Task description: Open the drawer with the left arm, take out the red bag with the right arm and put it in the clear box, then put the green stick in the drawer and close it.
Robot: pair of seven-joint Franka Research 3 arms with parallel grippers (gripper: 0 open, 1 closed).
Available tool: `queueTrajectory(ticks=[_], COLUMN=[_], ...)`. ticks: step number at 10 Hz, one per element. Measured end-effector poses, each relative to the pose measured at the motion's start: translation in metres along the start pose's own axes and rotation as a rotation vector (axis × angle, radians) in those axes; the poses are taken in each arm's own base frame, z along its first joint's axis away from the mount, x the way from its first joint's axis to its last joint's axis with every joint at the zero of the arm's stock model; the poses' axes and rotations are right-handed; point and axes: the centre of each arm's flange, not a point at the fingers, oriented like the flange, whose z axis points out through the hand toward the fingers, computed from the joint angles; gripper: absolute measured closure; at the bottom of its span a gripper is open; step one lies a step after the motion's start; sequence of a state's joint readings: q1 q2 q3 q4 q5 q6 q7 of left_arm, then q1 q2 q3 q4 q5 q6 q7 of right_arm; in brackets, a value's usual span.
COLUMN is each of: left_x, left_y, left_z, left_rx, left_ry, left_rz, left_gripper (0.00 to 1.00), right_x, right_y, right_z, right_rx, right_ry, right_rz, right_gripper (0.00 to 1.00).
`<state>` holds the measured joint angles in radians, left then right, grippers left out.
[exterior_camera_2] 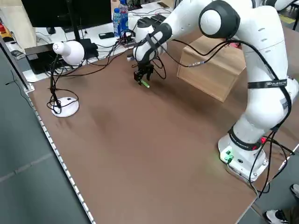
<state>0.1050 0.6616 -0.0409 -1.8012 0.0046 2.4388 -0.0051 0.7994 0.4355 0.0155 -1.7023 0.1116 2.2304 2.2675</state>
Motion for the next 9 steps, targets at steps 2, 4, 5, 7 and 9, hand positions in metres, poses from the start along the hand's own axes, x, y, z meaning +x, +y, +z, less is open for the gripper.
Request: queueTrajectory(ticks=[2,4,5,7,9], left_x=[-0.001,-0.001,-0.001,0.002,0.003], left_y=[-0.005,-0.004,-0.003,0.002,0.008], left_z=[-0.003,-0.004,-0.004,-0.016,-0.057], left_rx=[0.002,0.003,0.002,0.0,-0.001], left_ry=[0.003,0.005,0.005,0.023,0.035], left_rz=[-0.006,-0.005,-0.003,0.004,0.013], left_gripper=[0.53,0.82,0.82,0.82,0.82], right_x=[0.0,-0.003,-0.005,-0.009,-0.01], right_y=[0.0,0.003,0.004,0.008,0.009], right_z=[0.0,0.0,0.0,0.0,0.0], right_rx=[-0.001,-0.002,-0.003,-0.003,-0.004], right_ry=[0.0,-0.001,-0.003,-0.006,-0.007], right_rz=[0.055,0.081,0.096,0.132,0.158], right_gripper=[0.0,0.0,0.0,0.0,0.0])
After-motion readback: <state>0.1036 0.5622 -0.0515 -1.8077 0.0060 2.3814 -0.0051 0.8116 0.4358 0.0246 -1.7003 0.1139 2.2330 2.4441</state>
